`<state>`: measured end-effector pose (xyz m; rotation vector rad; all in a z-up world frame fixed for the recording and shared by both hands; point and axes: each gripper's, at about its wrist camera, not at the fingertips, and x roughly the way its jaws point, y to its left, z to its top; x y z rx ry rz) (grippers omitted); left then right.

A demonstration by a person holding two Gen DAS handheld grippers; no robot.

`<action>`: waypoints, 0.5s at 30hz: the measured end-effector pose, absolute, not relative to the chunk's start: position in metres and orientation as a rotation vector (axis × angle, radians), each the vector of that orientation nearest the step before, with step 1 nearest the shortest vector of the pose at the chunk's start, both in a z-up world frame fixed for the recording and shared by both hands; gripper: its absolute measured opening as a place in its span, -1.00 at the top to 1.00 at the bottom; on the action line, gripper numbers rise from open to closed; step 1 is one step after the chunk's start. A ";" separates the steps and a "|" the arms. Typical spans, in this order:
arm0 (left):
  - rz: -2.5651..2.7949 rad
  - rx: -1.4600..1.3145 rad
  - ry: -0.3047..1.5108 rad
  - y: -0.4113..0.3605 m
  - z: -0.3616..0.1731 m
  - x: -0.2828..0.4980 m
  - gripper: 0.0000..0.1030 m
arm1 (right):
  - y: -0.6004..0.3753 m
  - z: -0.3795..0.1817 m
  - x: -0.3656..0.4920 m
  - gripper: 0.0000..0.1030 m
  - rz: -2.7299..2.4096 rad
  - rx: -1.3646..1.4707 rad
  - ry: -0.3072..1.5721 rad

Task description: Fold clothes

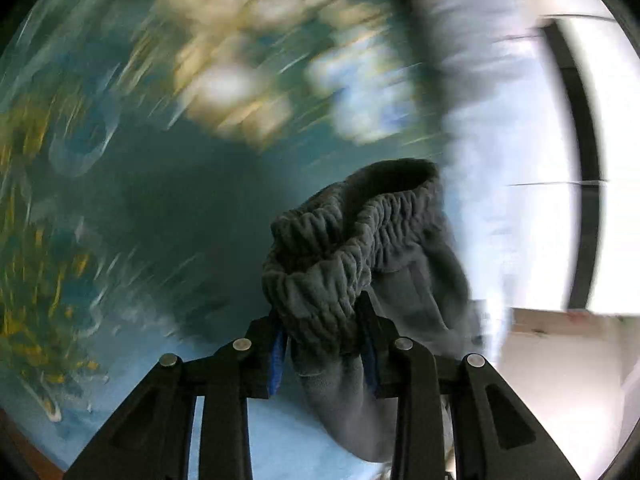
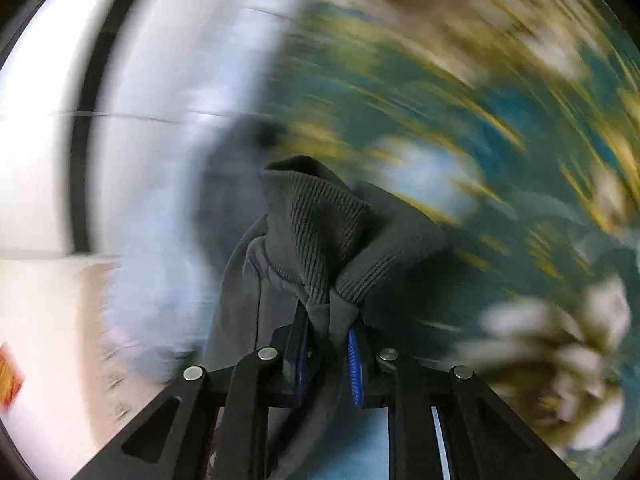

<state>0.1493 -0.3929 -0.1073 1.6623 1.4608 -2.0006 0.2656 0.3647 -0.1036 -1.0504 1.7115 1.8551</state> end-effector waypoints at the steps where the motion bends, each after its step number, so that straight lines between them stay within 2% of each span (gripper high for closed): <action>1: -1.937 1.694 1.429 -0.391 -0.122 0.151 0.36 | 0.365 -0.117 0.269 0.66 1.800 -1.079 1.709; 11: -1.898 1.677 1.439 -0.394 -0.118 0.146 0.31 | 0.381 -0.118 0.230 0.66 1.798 -1.104 1.668; 15: -1.849 1.656 1.462 -0.390 -0.109 0.150 0.27 | 0.380 -0.106 0.251 0.66 1.793 -1.107 1.655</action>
